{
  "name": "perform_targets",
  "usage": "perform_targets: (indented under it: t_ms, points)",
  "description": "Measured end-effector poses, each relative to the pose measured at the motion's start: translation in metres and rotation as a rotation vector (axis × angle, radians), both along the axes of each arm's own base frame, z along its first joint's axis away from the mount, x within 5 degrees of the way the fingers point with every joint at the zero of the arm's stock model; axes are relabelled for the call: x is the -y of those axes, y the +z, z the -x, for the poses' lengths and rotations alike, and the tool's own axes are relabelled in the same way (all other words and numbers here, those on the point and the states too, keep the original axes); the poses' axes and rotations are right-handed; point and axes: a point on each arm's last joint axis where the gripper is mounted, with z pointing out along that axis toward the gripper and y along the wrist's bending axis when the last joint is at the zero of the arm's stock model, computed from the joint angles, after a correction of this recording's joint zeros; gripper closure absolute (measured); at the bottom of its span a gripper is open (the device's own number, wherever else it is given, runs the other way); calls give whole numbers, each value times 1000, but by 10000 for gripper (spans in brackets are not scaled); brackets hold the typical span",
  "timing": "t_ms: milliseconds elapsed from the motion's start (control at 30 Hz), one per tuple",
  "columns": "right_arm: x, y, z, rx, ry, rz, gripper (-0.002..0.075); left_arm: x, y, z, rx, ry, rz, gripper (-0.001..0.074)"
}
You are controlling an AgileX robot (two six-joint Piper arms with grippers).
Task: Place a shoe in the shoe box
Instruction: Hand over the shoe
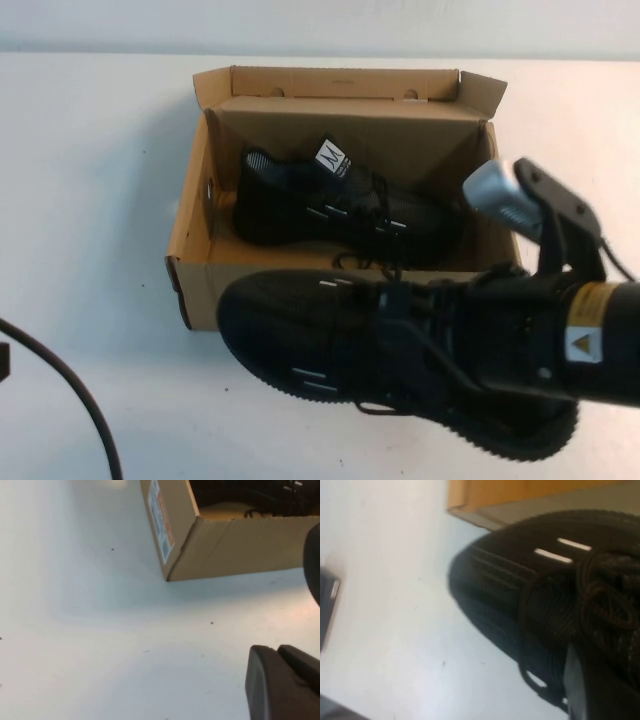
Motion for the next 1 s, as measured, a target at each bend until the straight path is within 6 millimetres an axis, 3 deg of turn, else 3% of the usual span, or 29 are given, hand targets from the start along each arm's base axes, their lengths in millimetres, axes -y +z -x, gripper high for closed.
perform_targets:
  t_ms: [200,433,533,767,1000]
  points:
    - [4,40,7,119,123,54,729,6,2,2,-14,-22,88,738]
    - [5,101,9,305,234,93,729,16,5,1,-31,-83,193,737]
    - [3,114,4,352,248,133,729,21,7,-5,-31,-117,234,738]
    - [-6,105,-23,361,311,307,730,35,4,-32,-60,-186,334,738]
    - [13,96,-58,301,334,249,730,55,-14,-71,-182,-295,473,738]
